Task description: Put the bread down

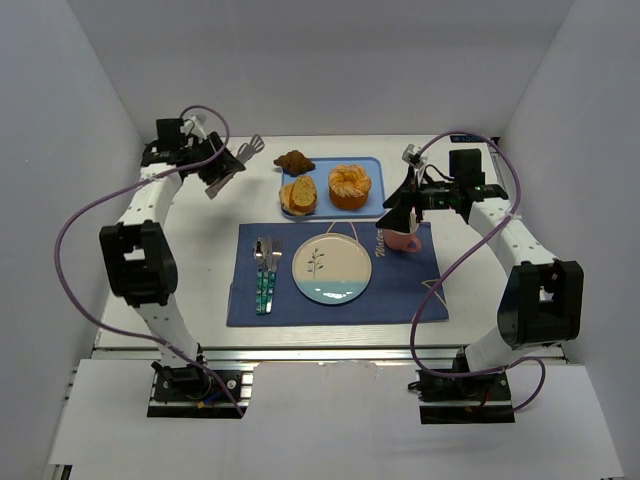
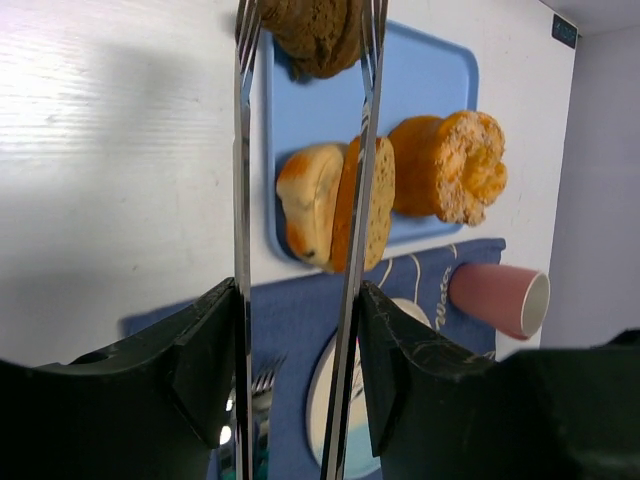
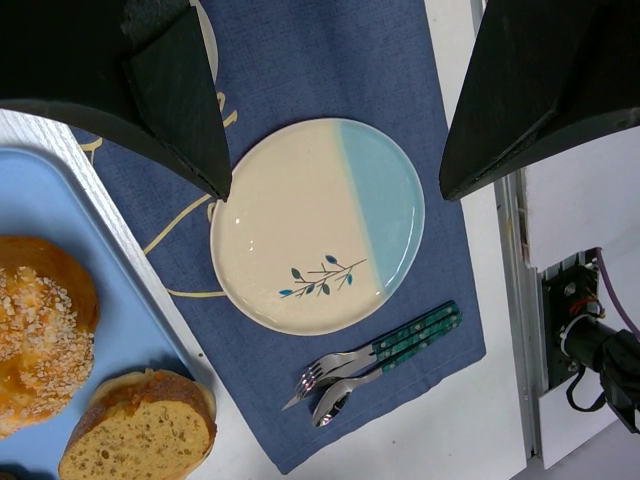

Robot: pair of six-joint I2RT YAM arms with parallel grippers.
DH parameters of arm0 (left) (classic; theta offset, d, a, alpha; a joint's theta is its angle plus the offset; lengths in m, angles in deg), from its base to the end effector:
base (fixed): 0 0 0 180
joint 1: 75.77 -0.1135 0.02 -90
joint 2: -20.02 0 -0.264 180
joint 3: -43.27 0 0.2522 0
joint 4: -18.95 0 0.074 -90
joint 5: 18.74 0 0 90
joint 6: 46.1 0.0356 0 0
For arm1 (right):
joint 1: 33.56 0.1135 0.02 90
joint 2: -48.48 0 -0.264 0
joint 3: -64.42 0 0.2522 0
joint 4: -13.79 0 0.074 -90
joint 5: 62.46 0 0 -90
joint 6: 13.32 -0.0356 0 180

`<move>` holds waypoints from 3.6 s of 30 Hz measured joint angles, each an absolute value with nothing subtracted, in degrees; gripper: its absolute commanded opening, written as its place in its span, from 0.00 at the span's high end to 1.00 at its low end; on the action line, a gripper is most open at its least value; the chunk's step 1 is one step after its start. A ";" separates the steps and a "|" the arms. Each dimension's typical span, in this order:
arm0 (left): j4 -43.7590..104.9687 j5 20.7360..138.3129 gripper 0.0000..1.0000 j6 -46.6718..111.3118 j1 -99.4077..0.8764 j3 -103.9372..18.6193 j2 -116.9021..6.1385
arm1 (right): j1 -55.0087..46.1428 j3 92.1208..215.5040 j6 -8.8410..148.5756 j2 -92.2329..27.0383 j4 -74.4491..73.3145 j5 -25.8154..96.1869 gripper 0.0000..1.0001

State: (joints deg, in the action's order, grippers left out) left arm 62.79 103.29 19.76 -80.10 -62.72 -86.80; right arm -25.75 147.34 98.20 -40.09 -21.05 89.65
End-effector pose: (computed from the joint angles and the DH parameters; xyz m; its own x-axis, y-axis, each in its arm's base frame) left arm 0.4229 0.0131 0.2893 -0.7673 -0.4058 -0.4965 -0.0019 0.7757 -0.6311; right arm 0.3260 0.0765 0.2937 -0.3308 -0.2186 -0.9180 -0.9146 0.3138 0.2549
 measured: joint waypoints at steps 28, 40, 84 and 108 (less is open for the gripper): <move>57.13 104.56 0.41 0.87 -77.22 -74.80 -107.52 | -27.56 146.51 98.16 -39.59 -20.79 89.96 0.11; 52.08 106.55 0.40 -4.33 -77.07 -70.78 -108.18 | -27.56 146.51 98.18 -39.59 -20.77 90.77 0.11; 34.38 115.77 0.42 -18.29 -74.11 -61.75 -108.18 | -27.60 145.73 98.18 -39.59 -20.35 91.86 0.11; 27.93 118.24 0.91 -22.32 -74.25 -60.84 -108.11 | -27.60 145.73 98.16 -39.59 -20.35 92.08 0.11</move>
